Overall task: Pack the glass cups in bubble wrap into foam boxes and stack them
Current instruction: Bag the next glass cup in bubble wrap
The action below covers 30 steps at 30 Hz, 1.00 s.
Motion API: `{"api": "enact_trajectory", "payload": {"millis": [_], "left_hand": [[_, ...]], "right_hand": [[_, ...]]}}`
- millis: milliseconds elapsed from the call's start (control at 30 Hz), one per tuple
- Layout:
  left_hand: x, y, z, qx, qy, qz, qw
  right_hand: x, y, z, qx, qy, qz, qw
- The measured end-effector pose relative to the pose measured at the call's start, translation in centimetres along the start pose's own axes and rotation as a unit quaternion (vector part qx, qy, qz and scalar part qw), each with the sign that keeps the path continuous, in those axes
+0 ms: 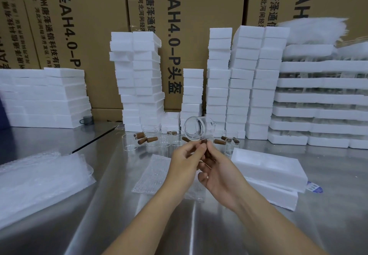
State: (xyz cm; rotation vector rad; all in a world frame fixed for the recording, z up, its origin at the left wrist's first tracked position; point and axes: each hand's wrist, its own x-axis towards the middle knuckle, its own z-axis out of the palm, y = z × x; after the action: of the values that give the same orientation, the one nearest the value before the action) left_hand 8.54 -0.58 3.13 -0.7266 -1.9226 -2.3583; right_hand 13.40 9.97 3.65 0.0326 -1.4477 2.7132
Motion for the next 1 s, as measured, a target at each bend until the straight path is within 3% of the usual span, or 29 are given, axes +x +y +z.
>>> {"api": "enact_trajectory", "payload": {"millis": [267,400,533,667,733,833,1000], "left_hand": [[0.7,-0.1,-1.8,0.056,0.038,-0.050,0.996],[1.1,-0.7,-3.0,0.173,0.022,-0.036,0.984],[1.0,-1.9,-4.1,0.441,0.058,-0.012,0.895],[0.3,-2.9,-3.9,0.571,-0.045,-0.041,0.818],[0.2,-3.2,-3.9,0.599,-0.067,-0.040,0.797],[0.5,-2.8,-4.2,0.579,-0.032,-0.027,0.814],[0.8,-2.1,-3.8,0.367,0.040,0.064,0.927]], "right_hand": [[0.2,0.3,-1.2,-0.061,0.006,-0.028,0.998],[0.6,0.7,-1.4,-0.145,0.033,-0.043,0.988],[1.0,0.9,-1.9,-0.230,0.101,-0.062,0.966],[1.3,0.9,-2.6,-0.256,0.147,-0.077,0.952],[1.4,0.8,-2.8,-0.252,0.156,-0.080,0.952],[1.5,0.6,-2.8,-0.273,0.161,-0.108,0.942],[1.4,0.5,-2.4,-0.310,0.151,-0.148,0.927]]}}
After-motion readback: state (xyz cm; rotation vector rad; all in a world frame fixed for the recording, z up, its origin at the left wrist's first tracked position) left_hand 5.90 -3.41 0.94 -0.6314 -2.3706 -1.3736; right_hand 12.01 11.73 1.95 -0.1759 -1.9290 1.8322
